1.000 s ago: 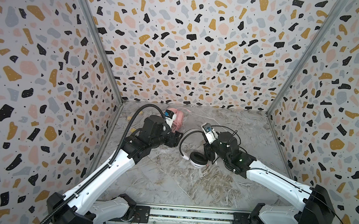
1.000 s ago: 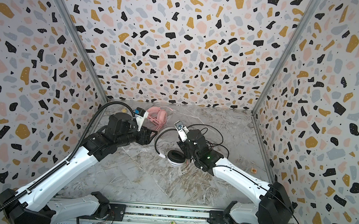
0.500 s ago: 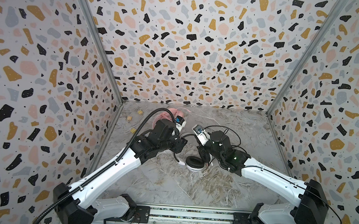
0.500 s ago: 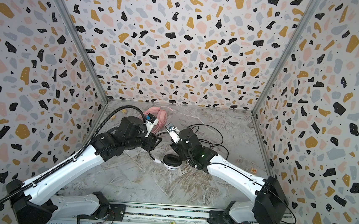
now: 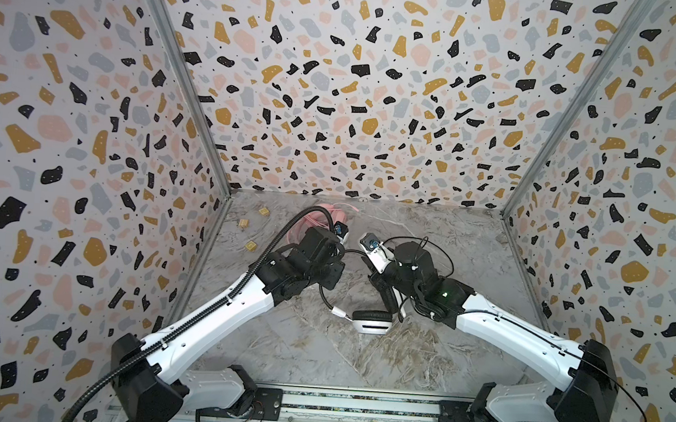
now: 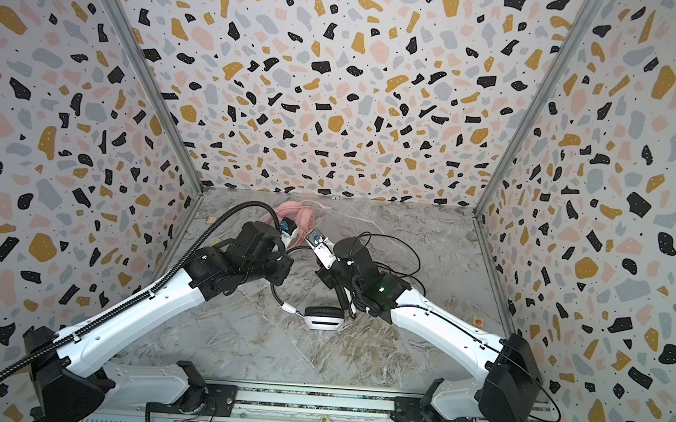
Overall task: Wrap the headphones
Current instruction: 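Release the headband with the right gripper and move it to the black cable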
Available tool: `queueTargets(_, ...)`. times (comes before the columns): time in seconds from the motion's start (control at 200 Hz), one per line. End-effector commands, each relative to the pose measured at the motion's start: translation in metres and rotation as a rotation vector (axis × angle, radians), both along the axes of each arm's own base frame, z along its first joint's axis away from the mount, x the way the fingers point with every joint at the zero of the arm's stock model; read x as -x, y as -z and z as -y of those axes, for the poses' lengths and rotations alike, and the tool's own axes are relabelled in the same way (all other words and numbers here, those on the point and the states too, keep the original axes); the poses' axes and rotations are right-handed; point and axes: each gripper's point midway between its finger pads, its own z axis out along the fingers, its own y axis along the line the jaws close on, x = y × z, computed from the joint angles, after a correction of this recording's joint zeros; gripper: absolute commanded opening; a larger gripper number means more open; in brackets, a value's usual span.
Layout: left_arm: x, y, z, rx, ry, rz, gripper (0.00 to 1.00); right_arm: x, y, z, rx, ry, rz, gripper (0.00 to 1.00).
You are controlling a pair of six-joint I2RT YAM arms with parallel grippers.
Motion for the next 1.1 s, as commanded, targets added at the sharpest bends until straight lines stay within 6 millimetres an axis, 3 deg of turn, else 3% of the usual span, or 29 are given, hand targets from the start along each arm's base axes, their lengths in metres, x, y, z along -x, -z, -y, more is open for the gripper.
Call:
queueTargets(0.0,-0.013,-0.021,-0.006,0.045,-0.075,0.09,0.0,0.02,-0.045,-0.011,-0.136,-0.08,0.008,0.14)
queueTargets(0.145,-0.012,-0.019,-0.017,0.034,-0.114,0.115,0.0,0.023,-0.042,-0.004,-0.147,-0.097,-0.034,0.24)
queueTargets(0.255,-0.012,-0.014,-0.023,0.012,-0.136,0.11,0.0,0.029,-0.049,0.009,-0.2,-0.111,-0.057,0.43)
queueTargets(0.365,-0.014,-0.012,-0.034,-0.006,-0.17,0.122,0.0,0.031,-0.066,0.036,-0.297,-0.108,-0.079,0.53)
queueTargets(0.466,-0.016,-0.017,-0.043,-0.003,-0.192,0.125,0.0,0.034,-0.064,0.065,-0.343,-0.067,-0.08,0.63)
queueTargets(0.531,-0.016,-0.023,-0.047,0.021,-0.195,0.136,0.0,0.029,-0.044,0.084,-0.358,0.011,-0.112,0.68)
queueTargets(0.586,-0.017,-0.028,-0.05,0.046,-0.191,0.145,0.0,0.027,-0.014,0.096,-0.358,0.083,-0.166,0.7)
queueTargets(0.676,-0.019,-0.029,-0.059,0.034,-0.2,0.135,0.0,0.027,0.032,0.11,-0.336,0.171,-0.236,0.71)
queueTargets(0.781,-0.019,-0.034,-0.06,0.049,-0.185,0.128,0.0,0.026,0.069,0.118,-0.325,0.216,-0.312,0.72)
queueTargets(0.926,-0.018,-0.042,-0.061,0.08,-0.168,0.124,0.0,0.012,0.102,0.128,-0.316,0.288,-0.377,0.72)
queueTargets(1.096,-0.014,-0.054,-0.062,0.097,-0.149,0.133,0.0,-0.003,0.127,0.121,-0.331,0.28,-0.446,0.72)
